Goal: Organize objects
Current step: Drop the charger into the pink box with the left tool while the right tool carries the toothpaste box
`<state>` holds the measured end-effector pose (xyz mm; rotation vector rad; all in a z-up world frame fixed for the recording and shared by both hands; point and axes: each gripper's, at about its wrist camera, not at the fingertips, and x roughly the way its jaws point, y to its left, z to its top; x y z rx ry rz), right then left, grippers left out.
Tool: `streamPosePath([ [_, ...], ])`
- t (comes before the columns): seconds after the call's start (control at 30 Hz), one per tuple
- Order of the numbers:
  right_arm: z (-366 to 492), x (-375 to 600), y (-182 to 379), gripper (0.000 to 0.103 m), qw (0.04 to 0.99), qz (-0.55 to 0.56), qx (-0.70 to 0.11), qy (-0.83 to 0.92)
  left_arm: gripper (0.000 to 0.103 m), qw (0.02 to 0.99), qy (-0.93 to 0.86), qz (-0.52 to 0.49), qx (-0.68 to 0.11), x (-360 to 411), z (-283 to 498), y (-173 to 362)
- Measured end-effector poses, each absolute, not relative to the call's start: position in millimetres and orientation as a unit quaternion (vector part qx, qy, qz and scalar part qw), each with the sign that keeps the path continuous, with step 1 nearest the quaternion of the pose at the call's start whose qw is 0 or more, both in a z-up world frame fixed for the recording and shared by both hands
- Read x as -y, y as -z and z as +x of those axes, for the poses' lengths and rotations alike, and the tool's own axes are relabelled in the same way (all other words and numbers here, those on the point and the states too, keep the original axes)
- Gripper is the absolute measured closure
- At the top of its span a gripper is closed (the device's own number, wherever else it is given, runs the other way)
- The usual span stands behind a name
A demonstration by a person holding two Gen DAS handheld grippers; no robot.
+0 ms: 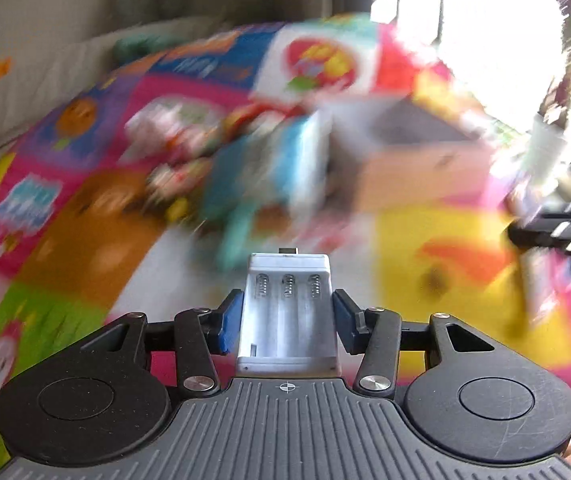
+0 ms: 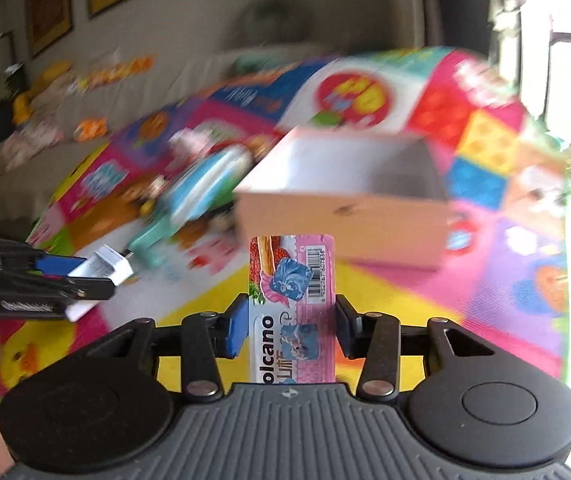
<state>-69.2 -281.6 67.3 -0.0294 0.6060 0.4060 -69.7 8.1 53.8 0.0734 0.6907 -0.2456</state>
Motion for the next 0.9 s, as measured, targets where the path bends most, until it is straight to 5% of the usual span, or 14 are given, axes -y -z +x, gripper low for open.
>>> streamPosePath([
  [0.23, -83.9, 320.2, -81.5, 0.063, 0.963, 0.022, -0.209, -0.171, 0.05, 0.952, 0.144, 0.005, -0.269, 68.9, 27.4, -137.0],
  [0.47, -72.3, 336.7, -74.0, 0.063, 0.956, 0.042, -0.232, -0.172, 0.05, 0.925, 0.098, 0.005, -0.367, 131.5, 130.6, -74.5],
  [0.6, -70.6, 351.3, -63.1, 0.04, 0.953, 0.043, -0.259, -0.153, 0.053, 0.907, 0.096, 0.006, -0.409, 129.1, 130.4, -46.9],
  [0.9, -48.0, 344.3, -30.2, 0.04, 0.921, 0.084, -0.344, -0.161, 0.054, 0.939, 0.133, -0.057, -0.313, 74.0, 52.3, -86.8],
])
